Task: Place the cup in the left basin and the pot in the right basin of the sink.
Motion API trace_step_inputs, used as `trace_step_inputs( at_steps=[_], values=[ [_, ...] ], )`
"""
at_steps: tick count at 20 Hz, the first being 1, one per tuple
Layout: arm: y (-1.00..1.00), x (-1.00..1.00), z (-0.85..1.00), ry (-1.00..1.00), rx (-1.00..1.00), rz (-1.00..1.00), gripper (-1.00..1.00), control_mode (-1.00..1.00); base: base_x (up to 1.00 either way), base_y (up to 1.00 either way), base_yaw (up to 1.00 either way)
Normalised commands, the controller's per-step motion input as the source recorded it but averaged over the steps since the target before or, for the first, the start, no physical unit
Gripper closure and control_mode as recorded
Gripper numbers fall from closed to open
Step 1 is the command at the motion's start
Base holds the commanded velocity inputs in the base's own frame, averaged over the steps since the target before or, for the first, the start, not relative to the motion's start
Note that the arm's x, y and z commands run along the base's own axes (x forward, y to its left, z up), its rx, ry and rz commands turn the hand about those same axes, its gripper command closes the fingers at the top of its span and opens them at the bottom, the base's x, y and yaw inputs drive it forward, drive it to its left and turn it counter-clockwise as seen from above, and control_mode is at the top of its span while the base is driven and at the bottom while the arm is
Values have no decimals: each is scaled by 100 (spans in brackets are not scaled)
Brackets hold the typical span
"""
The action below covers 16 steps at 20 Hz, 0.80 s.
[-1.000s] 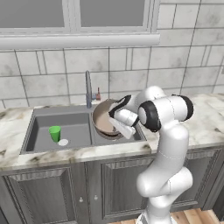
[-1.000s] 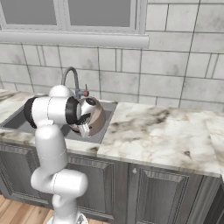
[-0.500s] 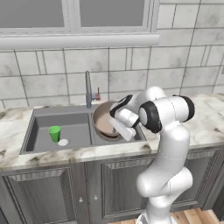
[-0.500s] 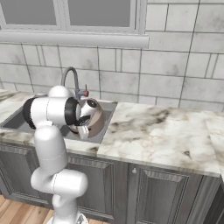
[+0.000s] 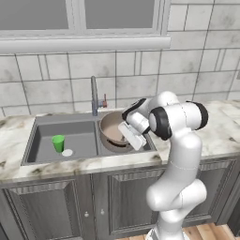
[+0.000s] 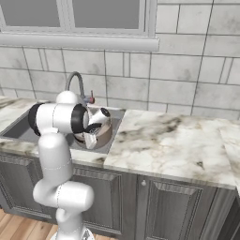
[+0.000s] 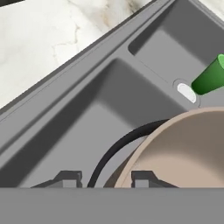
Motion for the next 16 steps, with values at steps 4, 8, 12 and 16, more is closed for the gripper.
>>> trace_step_inputs(
  at_steps=[4, 8, 12, 16],
  values=[
    [0, 34, -42, 1, 6, 8, 100, -100, 0, 0, 0],
    [0, 36, -58, 6, 1, 9, 100, -100, 0, 0, 0],
    [0, 36, -65, 6, 0, 10, 100, -100, 0, 0, 0],
    [0, 39, -66, 5, 0, 11, 100, -100, 0, 0, 0]
  ],
)
